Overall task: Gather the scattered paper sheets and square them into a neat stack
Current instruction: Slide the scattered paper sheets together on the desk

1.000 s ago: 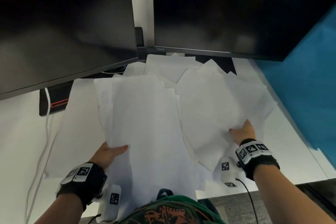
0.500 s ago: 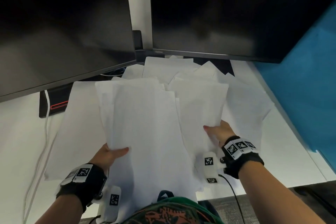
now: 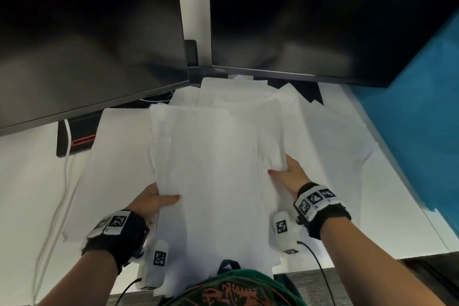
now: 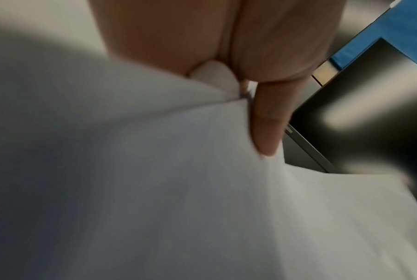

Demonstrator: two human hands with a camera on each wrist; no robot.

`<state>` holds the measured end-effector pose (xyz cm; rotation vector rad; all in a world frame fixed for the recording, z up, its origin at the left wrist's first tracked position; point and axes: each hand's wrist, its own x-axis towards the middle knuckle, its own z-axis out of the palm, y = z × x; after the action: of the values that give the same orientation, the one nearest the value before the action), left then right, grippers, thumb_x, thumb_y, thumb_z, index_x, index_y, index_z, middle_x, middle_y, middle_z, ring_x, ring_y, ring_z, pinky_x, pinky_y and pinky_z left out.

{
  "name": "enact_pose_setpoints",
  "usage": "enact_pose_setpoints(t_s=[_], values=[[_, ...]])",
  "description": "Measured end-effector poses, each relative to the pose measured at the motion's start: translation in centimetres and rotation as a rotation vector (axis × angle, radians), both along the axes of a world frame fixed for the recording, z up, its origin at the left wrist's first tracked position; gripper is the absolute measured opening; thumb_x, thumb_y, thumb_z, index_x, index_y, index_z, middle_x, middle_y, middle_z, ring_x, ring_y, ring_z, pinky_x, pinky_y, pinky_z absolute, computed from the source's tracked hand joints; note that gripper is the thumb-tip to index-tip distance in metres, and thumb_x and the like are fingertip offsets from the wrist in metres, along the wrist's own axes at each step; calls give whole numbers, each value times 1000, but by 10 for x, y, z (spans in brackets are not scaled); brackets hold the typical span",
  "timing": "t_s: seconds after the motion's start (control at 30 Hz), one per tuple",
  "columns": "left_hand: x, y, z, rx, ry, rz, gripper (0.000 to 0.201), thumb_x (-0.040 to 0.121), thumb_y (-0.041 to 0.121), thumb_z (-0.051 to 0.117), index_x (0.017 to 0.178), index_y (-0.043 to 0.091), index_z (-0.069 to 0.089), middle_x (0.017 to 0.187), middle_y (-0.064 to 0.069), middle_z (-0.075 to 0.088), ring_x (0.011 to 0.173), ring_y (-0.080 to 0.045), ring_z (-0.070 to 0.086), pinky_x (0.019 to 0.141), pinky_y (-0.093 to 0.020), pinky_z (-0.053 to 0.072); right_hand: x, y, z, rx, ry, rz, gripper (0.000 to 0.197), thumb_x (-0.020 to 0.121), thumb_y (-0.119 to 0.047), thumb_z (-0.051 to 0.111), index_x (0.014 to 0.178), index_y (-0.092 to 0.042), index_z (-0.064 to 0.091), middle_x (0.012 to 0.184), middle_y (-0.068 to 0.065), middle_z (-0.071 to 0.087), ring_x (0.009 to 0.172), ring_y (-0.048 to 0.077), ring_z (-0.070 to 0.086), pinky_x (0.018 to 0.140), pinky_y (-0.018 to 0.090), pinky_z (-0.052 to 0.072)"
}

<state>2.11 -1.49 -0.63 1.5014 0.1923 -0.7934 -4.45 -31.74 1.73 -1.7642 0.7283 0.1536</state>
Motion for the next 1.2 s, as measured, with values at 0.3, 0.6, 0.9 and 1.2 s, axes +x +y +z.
enact_pose_setpoints(t_s=[0.3, 0.6, 0.9, 1.2], values=[[14, 5, 24, -210, -39, 85, 92, 8, 20, 93, 94, 5, 65, 72, -4, 76, 64, -15, 72, 53, -24, 56, 2, -18, 25, 372, 11, 50, 23, 69, 2, 69, 88, -10, 65, 69, -1, 74, 70, 18, 69, 62, 25, 57], [5, -10, 22, -225, -37, 80, 63, 13, 21, 93, 71, 7, 75, 72, -11, 75, 59, -20, 71, 49, -25, 54, 5, 17, 15, 417, -59, -69, 66, 85, -36, 61, 141, -23, 29, 140, -10, 40, 125, 13, 40, 108, 30, 27], [10, -3, 23, -257, -5, 212, 26, 55, 9, 82, 79, 9, 72, 67, -6, 75, 58, -19, 71, 49, -27, 55, -7, 21, 7, 416, -103, -165, 56, 81, -31, 67, 131, -16, 47, 113, 0, 65, 97, 12, 63, 75, 21, 51], [-3, -20, 2, 12, -1, 105, 14, 82, -2, 59, 94, 5, 65, 63, -2, 74, 62, -23, 69, 64, -34, 53, -24, 42, -1, 332, -5, 30, 36, 83, -35, 64, 115, -20, 58, 109, -3, 68, 96, 8, 64, 74, 15, 50]])
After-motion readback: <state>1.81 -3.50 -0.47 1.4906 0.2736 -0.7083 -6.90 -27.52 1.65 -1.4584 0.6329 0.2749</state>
